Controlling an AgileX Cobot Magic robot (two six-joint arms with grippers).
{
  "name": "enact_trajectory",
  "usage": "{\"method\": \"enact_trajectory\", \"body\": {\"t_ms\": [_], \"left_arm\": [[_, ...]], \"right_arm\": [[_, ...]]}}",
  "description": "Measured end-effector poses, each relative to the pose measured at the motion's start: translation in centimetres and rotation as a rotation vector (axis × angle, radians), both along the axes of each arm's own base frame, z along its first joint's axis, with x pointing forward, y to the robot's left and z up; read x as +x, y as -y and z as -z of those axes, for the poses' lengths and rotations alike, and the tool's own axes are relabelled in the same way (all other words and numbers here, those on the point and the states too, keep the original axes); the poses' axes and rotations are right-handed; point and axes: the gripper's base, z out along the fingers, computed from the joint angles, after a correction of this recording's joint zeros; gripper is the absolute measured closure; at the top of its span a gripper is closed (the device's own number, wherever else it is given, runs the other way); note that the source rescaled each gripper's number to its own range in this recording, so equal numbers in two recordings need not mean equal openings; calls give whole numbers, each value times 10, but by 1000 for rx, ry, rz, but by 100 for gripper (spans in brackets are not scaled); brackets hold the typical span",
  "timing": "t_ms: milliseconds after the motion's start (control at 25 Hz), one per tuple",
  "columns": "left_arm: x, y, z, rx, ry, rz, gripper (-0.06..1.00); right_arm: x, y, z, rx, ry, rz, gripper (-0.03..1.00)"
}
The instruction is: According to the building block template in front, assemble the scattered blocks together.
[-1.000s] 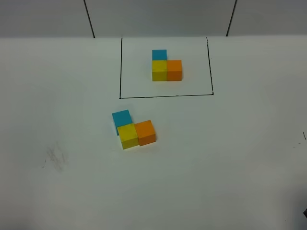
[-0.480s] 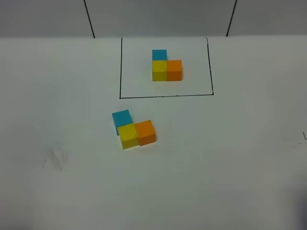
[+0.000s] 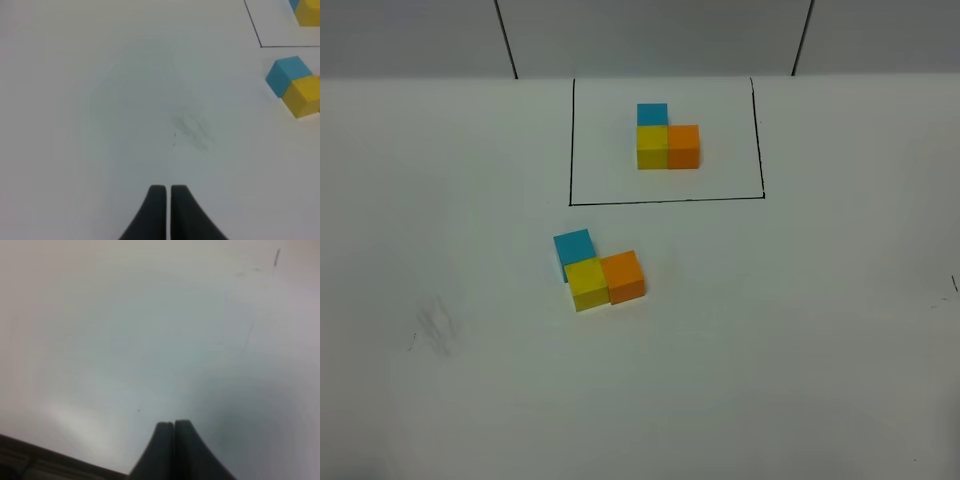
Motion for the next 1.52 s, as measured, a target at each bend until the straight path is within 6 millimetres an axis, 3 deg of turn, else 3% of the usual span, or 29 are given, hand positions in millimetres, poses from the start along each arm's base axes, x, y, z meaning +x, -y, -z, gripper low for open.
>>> {"method": "enact_trajectory", "body": {"t_ms": [440, 840, 1520], "left_arm": [[0, 0, 0, 0, 0, 0, 94], [0, 0, 0, 0, 0, 0, 94], [0, 0, 0, 0, 0, 0, 94]], "right_arm": [[-44, 13, -11, 34, 295, 181, 97], [-67, 13, -12, 31, 445, 260, 97], [-69, 15, -12, 10, 458, 272, 97]]}}
